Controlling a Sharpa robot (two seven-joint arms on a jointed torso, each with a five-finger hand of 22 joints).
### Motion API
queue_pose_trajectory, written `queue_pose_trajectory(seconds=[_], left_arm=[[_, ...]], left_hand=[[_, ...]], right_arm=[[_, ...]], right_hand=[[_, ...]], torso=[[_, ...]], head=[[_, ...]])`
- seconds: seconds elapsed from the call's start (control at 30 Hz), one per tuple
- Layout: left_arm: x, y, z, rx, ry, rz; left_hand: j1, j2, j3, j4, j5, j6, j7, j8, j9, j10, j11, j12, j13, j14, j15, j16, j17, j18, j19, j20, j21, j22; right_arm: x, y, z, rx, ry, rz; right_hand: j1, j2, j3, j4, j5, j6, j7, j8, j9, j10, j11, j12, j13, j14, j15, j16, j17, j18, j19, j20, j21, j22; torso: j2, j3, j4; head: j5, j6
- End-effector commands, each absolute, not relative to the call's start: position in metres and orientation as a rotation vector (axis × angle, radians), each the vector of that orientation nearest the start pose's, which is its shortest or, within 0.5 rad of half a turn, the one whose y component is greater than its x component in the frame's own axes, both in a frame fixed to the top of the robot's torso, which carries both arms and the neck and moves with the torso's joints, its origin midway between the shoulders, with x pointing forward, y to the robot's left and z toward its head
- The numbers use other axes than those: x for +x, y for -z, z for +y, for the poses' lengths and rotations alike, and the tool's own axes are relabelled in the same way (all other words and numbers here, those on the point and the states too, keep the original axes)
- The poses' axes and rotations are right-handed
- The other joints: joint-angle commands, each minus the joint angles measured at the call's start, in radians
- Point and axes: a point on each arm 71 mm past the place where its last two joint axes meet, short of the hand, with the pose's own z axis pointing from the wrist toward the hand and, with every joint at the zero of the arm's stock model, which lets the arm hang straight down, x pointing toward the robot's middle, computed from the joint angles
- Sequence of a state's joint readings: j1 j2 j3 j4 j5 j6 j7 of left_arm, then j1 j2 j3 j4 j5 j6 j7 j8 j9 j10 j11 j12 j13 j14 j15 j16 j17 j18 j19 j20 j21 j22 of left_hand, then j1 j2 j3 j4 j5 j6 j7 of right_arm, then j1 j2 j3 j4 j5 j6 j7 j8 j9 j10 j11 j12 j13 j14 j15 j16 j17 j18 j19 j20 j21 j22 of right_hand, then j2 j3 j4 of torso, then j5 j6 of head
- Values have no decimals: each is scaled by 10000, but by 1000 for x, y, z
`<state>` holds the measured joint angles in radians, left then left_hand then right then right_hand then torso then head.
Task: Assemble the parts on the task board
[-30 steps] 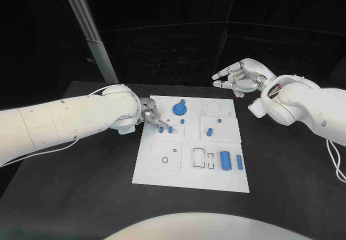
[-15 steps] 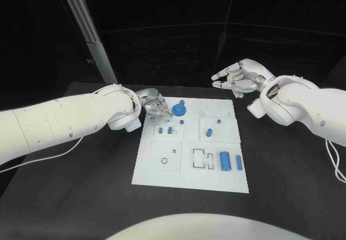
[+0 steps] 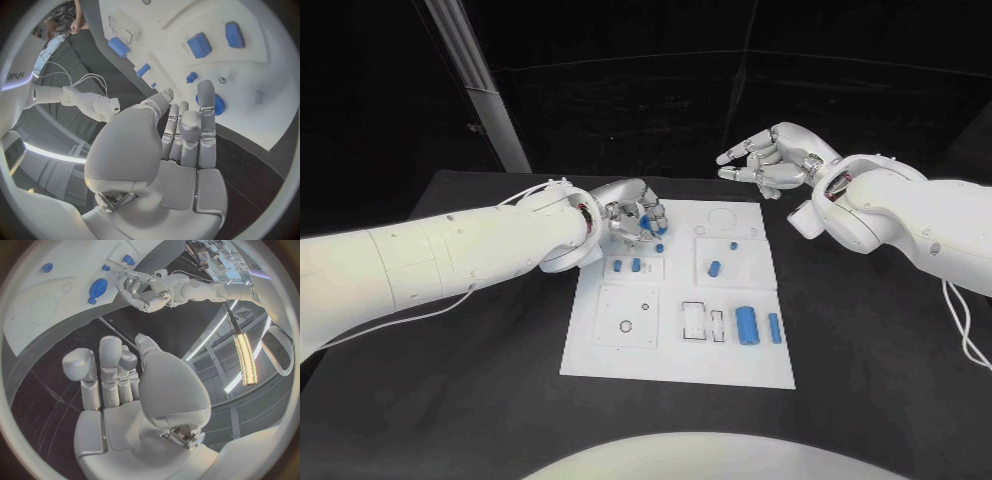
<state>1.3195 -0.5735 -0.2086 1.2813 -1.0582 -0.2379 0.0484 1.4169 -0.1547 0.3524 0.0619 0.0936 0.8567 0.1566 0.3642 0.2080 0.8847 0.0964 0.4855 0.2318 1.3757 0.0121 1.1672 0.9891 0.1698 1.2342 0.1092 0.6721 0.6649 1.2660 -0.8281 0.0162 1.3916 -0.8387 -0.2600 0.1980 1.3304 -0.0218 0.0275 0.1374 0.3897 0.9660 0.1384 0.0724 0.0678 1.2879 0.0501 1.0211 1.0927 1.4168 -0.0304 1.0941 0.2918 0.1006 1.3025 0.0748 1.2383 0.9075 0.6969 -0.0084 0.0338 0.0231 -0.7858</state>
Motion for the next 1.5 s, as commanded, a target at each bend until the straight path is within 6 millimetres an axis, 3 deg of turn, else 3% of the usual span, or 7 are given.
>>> queue_pose_trajectory(seconds=[0.03,0.17,0.4,0.83,1.5], left_arm=[[522,198,123,2533,8254,17480],[524,204,120,3060,7682,17675],[525,211,114,3608,7164,17961],[527,218,105,3851,6905,18365],[529,223,98,3839,6570,18796]], left_hand=[[-119,-141,43,-45,-16,162,-45,-188,-208,175,-37,-147,-268,400,-39,668,685,56,414,-20,572,488],[-273,-214,-21,-87,-25,336,-48,-403,-435,155,-23,-402,-598,812,-53,1388,1494,-164,1041,-42,1774,1624],[-305,-137,-47,-190,-22,659,-100,-589,-657,286,-49,-657,-966,1040,-88,1723,1790,-309,1480,-80,2635,2449],[-274,30,164,-323,-13,1037,-207,-779,-856,796,-145,-869,-1308,1127,-182,1688,1538,-440,1808,-162,3360,3173],[-187,161,837,-611,-88,1375,-226,-1045,-1060,1429,-214,-1203,-1608,1155,-241,1703,1373,-520,1922,-232,3779,3639]], right_arm=[[524,133,-226,2778,-11038,15643],[524,133,-226,2771,-11050,15647],[524,133,-224,2754,-11079,15652],[523,133,-222,2721,-11137,15663],[523,133,-220,2705,-11167,15680]], right_hand=[[-100,6,-22,63,51,-19,38,13,3,-50,-3,-47,3,-85,-13,-36,9,204,-50,-11,-62,-8],[-100,6,-22,63,51,-19,38,13,3,-50,-3,-47,3,-85,-13,-36,9,204,-50,-11,-62,-8],[-97,12,-15,63,58,-18,37,14,4,-46,-4,-41,7,-84,-14,-40,13,203,-48,-10,-63,-8],[-97,12,-15,63,58,-18,37,14,4,-46,-4,-41,7,-84,-14,-40,13,203,-48,-10,-63,-8],[-97,12,-15,63,58,-18,37,14,4,-46,-4,-41,7,-84,-14,-40,13,203,-48,-10,-63,-8]], torso=[[0,2,-2],[4,3,-3],[2,7,-1],[-1,7,2],[-9,8,13]], head=[[-23,13],[-30,22],[-60,17],[-82,-10],[-146,-56]])
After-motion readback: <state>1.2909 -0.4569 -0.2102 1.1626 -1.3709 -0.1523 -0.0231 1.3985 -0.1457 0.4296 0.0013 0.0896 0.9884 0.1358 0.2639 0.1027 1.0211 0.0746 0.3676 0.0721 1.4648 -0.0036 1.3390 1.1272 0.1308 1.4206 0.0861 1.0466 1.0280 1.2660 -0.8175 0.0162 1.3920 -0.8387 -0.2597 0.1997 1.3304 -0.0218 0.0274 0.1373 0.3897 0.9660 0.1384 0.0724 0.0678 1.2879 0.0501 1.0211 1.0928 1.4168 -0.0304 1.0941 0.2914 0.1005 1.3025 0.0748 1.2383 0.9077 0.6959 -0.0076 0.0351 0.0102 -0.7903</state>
